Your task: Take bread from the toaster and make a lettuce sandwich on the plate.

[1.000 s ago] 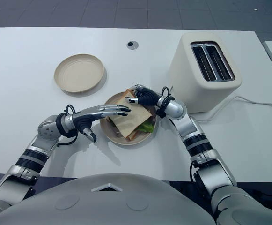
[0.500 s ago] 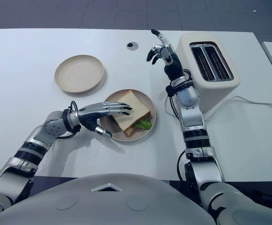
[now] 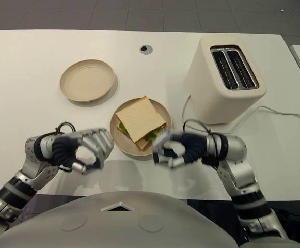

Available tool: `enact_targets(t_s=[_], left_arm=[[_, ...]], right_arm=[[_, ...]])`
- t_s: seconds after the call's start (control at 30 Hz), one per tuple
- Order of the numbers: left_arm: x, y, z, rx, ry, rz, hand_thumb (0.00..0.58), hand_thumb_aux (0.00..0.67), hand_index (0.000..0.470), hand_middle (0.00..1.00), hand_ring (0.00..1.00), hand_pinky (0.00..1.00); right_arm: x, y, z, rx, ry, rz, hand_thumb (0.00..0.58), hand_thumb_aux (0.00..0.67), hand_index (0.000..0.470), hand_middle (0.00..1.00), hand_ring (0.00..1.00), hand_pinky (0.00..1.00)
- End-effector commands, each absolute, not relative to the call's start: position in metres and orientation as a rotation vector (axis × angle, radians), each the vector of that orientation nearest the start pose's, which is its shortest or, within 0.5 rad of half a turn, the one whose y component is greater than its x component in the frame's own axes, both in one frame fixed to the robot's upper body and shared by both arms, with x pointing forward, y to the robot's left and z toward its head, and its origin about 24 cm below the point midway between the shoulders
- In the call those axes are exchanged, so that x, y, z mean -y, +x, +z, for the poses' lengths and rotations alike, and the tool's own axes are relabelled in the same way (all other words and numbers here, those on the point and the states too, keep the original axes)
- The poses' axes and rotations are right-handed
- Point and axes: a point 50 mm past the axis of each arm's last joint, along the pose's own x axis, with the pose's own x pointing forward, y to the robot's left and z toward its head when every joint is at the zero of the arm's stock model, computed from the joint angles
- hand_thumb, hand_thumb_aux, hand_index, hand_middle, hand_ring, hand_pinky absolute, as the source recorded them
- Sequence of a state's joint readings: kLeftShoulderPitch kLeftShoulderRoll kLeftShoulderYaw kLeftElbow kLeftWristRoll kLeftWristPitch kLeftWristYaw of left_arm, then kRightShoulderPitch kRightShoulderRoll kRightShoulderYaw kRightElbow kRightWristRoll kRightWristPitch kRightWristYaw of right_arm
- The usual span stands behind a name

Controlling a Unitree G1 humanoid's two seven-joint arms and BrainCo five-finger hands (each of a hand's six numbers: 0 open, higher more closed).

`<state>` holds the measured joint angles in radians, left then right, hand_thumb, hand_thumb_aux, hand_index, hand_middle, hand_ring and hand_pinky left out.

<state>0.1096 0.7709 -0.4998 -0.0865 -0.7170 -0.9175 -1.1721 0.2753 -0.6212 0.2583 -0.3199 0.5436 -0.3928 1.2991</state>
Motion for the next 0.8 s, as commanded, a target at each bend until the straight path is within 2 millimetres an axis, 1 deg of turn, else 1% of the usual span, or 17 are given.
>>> enact_targets(t_s=[0.03, 0.13, 0.2, 0.27, 0.37, 0.43, 0.47, 0.5, 0.53, 0.57, 0.6, 0.63, 0.67, 0.7, 0.73, 0.77, 0.8], left_arm=[[-0.166, 0.151, 0.052, 0.415, 0.297, -1.609, 0.58, 0.67, 0.47, 1.0, 1.0, 1.0], [-0.165, 0.158, 0.028, 0.283, 0.419, -1.61, 0.58, 0.67, 0.47, 1.0, 1.0, 1.0], [-0.163, 0.166, 0.015, 0.205, 0.508, -1.585, 0.58, 0.67, 0.47, 1.0, 1.0, 1.0], [-0.162, 0.179, 0.004, 0.147, 0.601, -1.517, 0.58, 0.67, 0.47, 1.0, 1.0, 1.0], [-0.163, 0.202, -0.004, 0.116, 0.733, -1.354, 0.58, 0.67, 0.47, 1.0, 1.0, 1.0], [-0.163, 0.223, -0.006, 0.125, 0.843, -1.19, 0.58, 0.67, 0.47, 1.0, 1.0, 1.0], [-0.162, 0.237, -0.005, 0.149, 0.906, -1.072, 0.58, 0.67, 0.47, 0.98, 0.98, 0.98], [-0.163, 0.253, -0.002, 0.179, 0.964, -0.934, 0.545, 0.504, 0.354, 0.98, 0.98, 0.98], [-0.163, 0.27, 0.004, 0.22, 1.014, -0.795, 0.511, 0.439, 0.308, 0.94, 0.94, 0.94], [-0.162, 0.28, 0.01, 0.261, 1.036, -0.696, 0.489, 0.405, 0.284, 0.93, 0.93, 0.93], [-0.16, 0.288, 0.014, 0.306, 1.046, -0.62, 0.337, 0.236, 0.166, 0.85, 0.85, 0.85], [-0.158, 0.292, 0.019, 0.348, 1.029, -0.564, 0.258, 0.171, 0.12, 0.8, 0.8, 0.8], [-0.155, 0.294, 0.022, 0.385, 0.997, -0.524, 0.0, 0.0, 0.0, 0.05, 0.05, 0.05], [-0.152, 0.295, 0.027, 0.431, 0.936, -0.478, 0.0, 0.0, 0.0, 0.0, 0.0, 0.0], [-0.148, 0.295, 0.032, 0.467, 0.853, -0.45, 0.0, 0.0, 0.0, 0.0, 0.0, 0.0], [-0.146, 0.294, 0.037, 0.504, 0.768, -0.429, 0.0, 0.0, 0.0, 0.0, 0.0, 0.0], [-0.144, 0.291, 0.045, 0.552, 0.664, -0.412, 0.0, 0.0, 0.0, 0.0, 0.0, 0.0]], right_arm=[[0.159, 0.13, 0.041, 0.045, -0.303, 1.691, 0.58, 0.67, 0.47, 1.0, 1.0, 1.0], [0.165, 0.135, 0.011, -0.12, -0.477, 1.662, 0.58, 0.67, 0.47, 1.0, 1.0, 1.0], [0.162, 0.144, -0.002, -0.147, -0.55, 1.597, 0.58, 0.67, 0.47, 1.0, 1.0, 1.0], [0.154, 0.16, -0.01, -0.128, -0.601, 1.479, 0.58, 0.67, 0.47, 1.0, 1.0, 1.0], [0.144, 0.19, -0.01, -0.038, -0.614, 1.247, 0.58, 0.67, 0.47, 1.0, 1.0, 1.0], [0.141, 0.212, -0.007, 0.016, -0.629, 1.065, 0.58, 0.67, 0.47, 1.0, 1.0, 1.0], [0.139, 0.223, -0.004, 0.046, -0.614, 0.971, 0.58, 0.67, 0.47, 1.0, 1.0, 1.0], [0.135, 0.232, 0.0, 0.083, -0.603, 0.884, 0.58, 0.67, 0.47, 1.0, 1.0, 1.0], [0.129, 0.238, 0.003, 0.125, -0.591, 0.825, 0.58, 0.67, 0.47, 1.0, 1.0, 1.0], [0.124, 0.243, 0.007, 0.161, -0.577, 0.775, 0.58, 0.67, 0.47, 1.0, 1.0, 1.0], [0.12, 0.248, 0.011, 0.201, -0.566, 0.723, 0.58, 0.67, 0.47, 1.0, 1.0, 1.0], [0.116, 0.253, 0.016, 0.243, -0.548, 0.668, 0.58, 0.67, 0.47, 1.0, 1.0, 1.0], [0.114, 0.257, 0.022, 0.276, -0.523, 0.619, 0.58, 0.67, 0.47, 1.0, 1.0, 1.0], [0.113, 0.261, 0.027, 0.31, -0.502, 0.573, 0.58, 0.67, 0.47, 1.0, 1.0, 1.0], [0.114, 0.265, 0.034, 0.346, -0.479, 0.515, 0.577, 0.623, 0.437, 1.0, 1.0, 1.0], [0.116, 0.268, 0.04, 0.383, -0.456, 0.469, 0.534, 0.481, 0.337, 1.0, 1.0, 1.0], [0.118, 0.269, 0.049, 0.429, -0.426, 0.419, 0.316, 0.218, 0.153, 1.0, 1.0, 1.0]])
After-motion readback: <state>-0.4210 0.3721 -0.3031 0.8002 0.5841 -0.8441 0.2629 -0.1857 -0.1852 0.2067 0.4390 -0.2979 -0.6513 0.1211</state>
